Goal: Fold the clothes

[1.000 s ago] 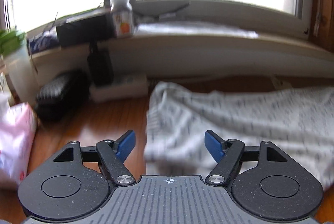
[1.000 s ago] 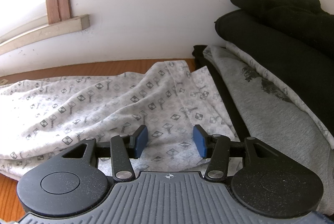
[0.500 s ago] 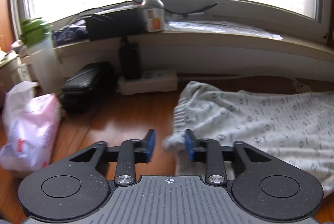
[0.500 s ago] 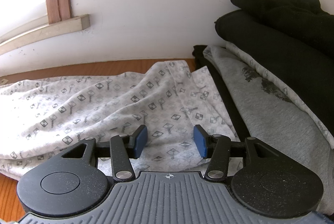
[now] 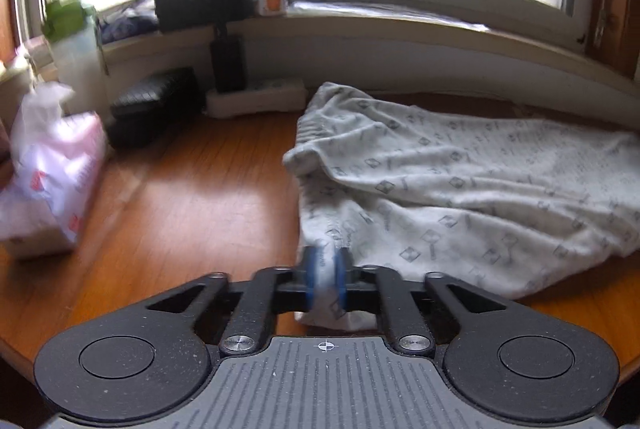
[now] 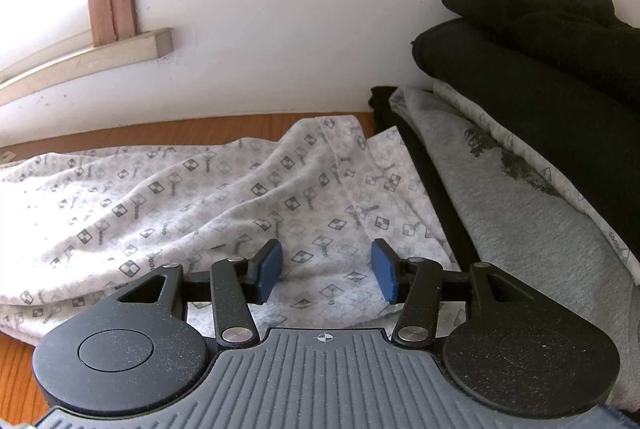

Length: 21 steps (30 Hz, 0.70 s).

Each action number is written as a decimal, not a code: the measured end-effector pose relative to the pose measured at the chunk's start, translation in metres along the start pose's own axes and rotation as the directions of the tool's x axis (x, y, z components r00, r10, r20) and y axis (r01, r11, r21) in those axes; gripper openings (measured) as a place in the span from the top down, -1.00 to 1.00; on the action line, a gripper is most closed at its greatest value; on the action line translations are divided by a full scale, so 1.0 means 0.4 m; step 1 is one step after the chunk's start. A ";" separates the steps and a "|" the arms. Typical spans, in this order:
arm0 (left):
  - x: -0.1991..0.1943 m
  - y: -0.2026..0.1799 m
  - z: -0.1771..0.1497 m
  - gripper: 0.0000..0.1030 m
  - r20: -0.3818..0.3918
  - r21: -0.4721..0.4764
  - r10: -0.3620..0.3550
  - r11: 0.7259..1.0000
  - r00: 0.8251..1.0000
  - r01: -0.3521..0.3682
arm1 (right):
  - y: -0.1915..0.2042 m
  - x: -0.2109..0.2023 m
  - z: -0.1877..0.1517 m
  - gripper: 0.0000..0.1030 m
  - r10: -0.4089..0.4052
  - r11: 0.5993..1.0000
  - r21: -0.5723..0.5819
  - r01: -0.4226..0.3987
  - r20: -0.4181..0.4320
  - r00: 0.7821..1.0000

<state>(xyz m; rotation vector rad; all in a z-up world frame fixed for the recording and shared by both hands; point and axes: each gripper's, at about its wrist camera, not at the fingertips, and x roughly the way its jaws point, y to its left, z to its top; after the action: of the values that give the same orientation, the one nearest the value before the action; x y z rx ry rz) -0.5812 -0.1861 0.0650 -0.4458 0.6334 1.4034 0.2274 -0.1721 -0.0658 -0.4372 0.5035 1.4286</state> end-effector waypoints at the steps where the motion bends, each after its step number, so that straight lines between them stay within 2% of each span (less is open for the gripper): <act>1: -0.005 0.019 -0.008 0.84 -0.015 0.003 0.024 1.000 1.000 -0.024 | 0.000 0.000 0.000 0.03 0.000 1.000 0.000 0.000 0.000 1.000; 2: -0.009 0.044 -0.019 0.84 -0.027 -0.017 0.037 0.999 0.999 -0.038 | -0.001 0.000 0.000 0.03 0.000 1.000 0.000 0.000 0.000 1.000; 4: -0.021 0.082 -0.039 0.81 -0.033 -0.067 -0.016 0.998 0.999 0.014 | -0.001 0.000 0.000 0.02 0.004 1.000 -0.001 -0.004 0.001 1.000; 6: -0.042 0.090 -0.039 0.69 -0.023 -0.077 -0.009 0.997 1.000 0.007 | -0.001 0.001 0.000 0.02 0.005 1.000 -0.002 -0.005 0.001 1.000; 9: -0.068 0.082 -0.018 0.44 0.009 -0.056 0.024 0.998 1.000 -0.023 | -0.003 0.001 0.000 0.02 0.006 1.000 -0.001 -0.006 0.001 1.000; 11: -0.074 0.077 0.009 0.16 0.034 -0.042 0.030 0.999 0.999 -0.029 | -0.004 0.001 0.000 0.02 0.006 1.000 -0.002 -0.006 0.001 1.000; 12: -0.072 0.075 0.026 0.13 0.044 -0.038 0.025 0.999 0.999 -0.024 | -0.004 0.001 0.000 0.02 0.006 1.000 -0.002 -0.006 0.001 1.000; 15: -0.040 0.061 0.084 0.09 0.068 -0.023 0.016 1.000 0.998 -0.015 | -0.004 0.000 -0.001 0.02 0.005 1.000 -0.003 -0.005 0.001 1.000; 17: -0.008 0.052 0.125 -0.25 0.084 -0.016 0.003 1.000 0.996 -0.001 | -0.005 -0.001 -0.001 0.02 0.005 1.000 -0.002 -0.005 0.001 1.000; 21: 0.090 0.026 0.189 -0.26 0.067 0.008 -0.017 1.000 0.998 0.017 | -0.005 -0.002 0.001 0.02 0.007 1.000 -0.002 -0.007 0.001 1.000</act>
<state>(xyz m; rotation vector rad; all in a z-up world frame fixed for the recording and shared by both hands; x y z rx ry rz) -0.5787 -0.1094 0.0997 -0.3964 0.5790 1.3936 0.2295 -0.1728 -0.0651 -0.4366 0.5031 1.4357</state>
